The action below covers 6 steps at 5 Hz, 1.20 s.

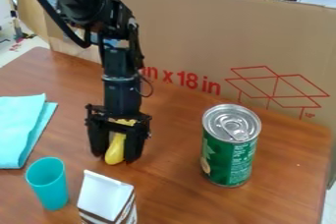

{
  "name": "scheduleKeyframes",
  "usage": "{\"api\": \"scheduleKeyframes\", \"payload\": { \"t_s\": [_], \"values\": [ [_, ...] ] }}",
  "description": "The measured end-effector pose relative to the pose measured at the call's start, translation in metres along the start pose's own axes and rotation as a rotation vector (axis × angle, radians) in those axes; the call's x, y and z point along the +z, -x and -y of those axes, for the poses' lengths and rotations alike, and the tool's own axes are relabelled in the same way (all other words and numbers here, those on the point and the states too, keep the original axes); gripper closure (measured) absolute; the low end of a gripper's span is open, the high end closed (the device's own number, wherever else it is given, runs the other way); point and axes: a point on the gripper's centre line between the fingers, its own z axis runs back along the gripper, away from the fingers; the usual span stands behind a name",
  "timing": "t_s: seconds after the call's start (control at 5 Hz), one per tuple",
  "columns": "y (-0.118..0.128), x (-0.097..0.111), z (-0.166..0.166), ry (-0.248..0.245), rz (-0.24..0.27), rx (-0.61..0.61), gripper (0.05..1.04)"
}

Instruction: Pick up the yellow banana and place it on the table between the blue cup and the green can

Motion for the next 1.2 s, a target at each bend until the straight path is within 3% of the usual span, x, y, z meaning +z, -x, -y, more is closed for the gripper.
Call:
{"api": "scheduleKeyframes", "payload": {
  "t_s": [0.2, 0.4, 0.6, 0.8, 1.0, 1.2],
  "values": [
    [0.007, 0.023, -0.004, -0.017, 0.018, 0.008, 0.082],
    [0.021, 0.05, -0.012, -0.093, 0.035, 0.009, 0.082],
    [0.042, 0.075, -0.027, -0.223, 0.034, 0.001, 0.082],
    [0.06, 0.084, -0.047, -0.307, 0.018, -0.037, 0.082],
    [0.09, 0.081, -0.055, -0.345, -0.037, -0.079, 0.082],
    [0.12, 0.07, -0.063, -0.332, -0.064, -0.079, 0.082]
  ]
}}
